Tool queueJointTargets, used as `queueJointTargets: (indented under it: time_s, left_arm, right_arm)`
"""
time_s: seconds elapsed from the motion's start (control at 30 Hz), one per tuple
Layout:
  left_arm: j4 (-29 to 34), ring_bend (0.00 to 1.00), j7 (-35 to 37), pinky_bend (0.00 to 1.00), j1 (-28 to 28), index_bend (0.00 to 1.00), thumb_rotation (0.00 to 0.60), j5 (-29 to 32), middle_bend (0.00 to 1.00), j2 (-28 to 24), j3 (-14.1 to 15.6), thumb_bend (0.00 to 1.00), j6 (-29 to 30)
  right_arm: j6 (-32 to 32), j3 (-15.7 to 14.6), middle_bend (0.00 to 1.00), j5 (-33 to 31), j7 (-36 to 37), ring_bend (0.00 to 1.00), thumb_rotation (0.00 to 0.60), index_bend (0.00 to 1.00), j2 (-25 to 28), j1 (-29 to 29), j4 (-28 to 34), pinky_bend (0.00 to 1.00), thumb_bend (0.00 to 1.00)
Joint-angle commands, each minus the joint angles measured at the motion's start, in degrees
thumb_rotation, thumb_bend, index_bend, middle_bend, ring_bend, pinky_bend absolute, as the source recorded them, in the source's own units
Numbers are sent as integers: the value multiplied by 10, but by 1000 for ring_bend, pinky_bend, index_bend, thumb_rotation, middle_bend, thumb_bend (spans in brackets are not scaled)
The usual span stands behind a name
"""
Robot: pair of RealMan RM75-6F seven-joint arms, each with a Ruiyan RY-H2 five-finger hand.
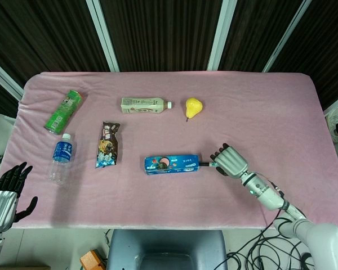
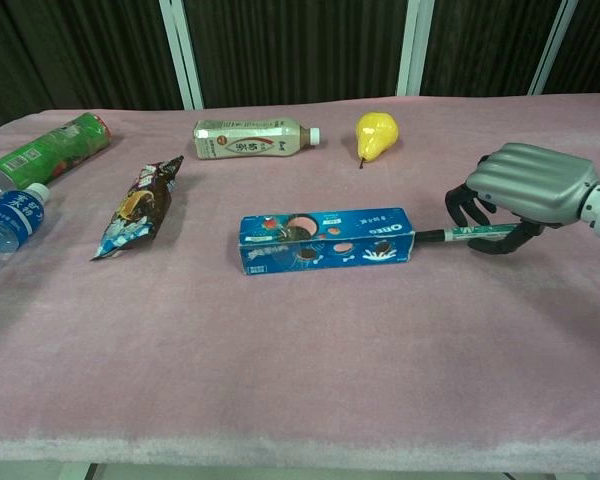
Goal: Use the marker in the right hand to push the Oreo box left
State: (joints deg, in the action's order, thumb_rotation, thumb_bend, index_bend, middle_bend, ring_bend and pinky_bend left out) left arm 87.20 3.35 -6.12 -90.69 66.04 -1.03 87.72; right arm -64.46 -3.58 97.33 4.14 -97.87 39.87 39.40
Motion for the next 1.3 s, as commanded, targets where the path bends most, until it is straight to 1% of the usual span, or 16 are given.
queueJointTargets:
  time_s: [0.03,0.2,0.47,0.63,0.77,0.9,1.07,1.2,1.3]
  left_arm:
    - [0,0,0,111,0,0,600,0,0,0,0,379,0]
    - [0,0,3,111,0,0,600,1,0,-1,-1,379,-1]
    - [-2,0,13,111,3,0,600,1,0,-5,-2,379,6]
    - [-3,0,15,111,3,0,600,1,0,-5,-2,379,7]
    - [-4,0,23,111,6,0,600,0,0,-9,-2,379,12]
    - [-6,0,27,111,9,0,600,-3,0,-10,-2,379,19]
    - [-6,0,26,111,11,0,600,-6,0,-9,-1,378,21]
    - [-5,0,22,111,10,0,600,-5,0,-7,-2,379,20]
    - [-3,0,17,111,8,0,600,-5,0,-5,-1,379,16]
  right_arm:
    - [2,6,725,-2,1,617,600,942,-9,8,-2,507,525]
    - [14,21,725,-7,-3,617,600,942,-29,30,4,507,526]
    - [48,47,725,-17,-37,617,600,942,-69,77,18,507,525]
    - [53,51,725,-20,-44,617,600,942,-75,84,20,507,525]
    - [63,66,725,-25,-72,617,600,942,-96,105,27,507,525]
    - [50,61,725,-28,-82,617,600,942,-85,94,41,507,525]
    - [20,47,725,-28,-76,617,600,942,-49,64,53,507,526]
    - [12,37,725,-36,-65,617,600,941,-25,38,37,507,525]
    - [30,33,725,-53,-41,617,600,937,-22,21,11,507,525]
